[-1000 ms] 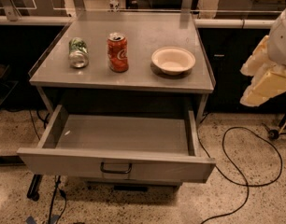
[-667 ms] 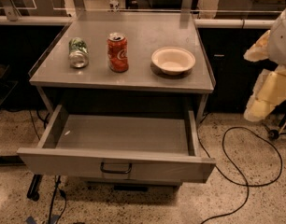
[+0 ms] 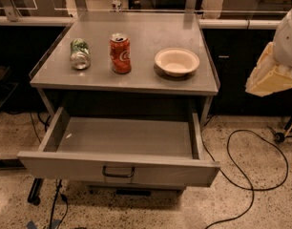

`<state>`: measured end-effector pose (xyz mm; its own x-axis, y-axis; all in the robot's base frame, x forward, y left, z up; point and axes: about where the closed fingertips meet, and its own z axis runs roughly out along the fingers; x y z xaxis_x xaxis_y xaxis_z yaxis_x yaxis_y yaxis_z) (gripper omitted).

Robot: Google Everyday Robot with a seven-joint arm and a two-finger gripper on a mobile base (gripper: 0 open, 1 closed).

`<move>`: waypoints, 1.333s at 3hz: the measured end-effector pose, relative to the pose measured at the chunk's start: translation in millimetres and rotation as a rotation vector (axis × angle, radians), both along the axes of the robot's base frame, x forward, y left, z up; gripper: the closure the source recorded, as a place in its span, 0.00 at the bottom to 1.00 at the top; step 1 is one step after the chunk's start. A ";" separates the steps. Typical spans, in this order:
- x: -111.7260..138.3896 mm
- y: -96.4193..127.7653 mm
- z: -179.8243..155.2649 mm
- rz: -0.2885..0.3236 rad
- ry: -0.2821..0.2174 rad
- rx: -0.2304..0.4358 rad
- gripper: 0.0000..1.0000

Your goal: Close top drawer

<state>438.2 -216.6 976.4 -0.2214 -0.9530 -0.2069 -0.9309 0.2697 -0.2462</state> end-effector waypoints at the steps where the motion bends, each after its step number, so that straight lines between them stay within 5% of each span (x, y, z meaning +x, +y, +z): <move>1: 0.0 0.0 0.0 0.000 0.000 0.000 1.00; 2: -11.4 4.0 -17.0 -0.011 0.028 -0.005 1.00; 4: -49.4 31.7 -119.2 -0.026 0.170 -0.019 1.00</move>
Offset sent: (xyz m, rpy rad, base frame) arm -0.0592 0.0192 -0.0904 -0.0241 0.1657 -0.0531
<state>388.7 -184.9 857.1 -0.2758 -0.9501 -0.1461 -0.9525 0.2905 -0.0915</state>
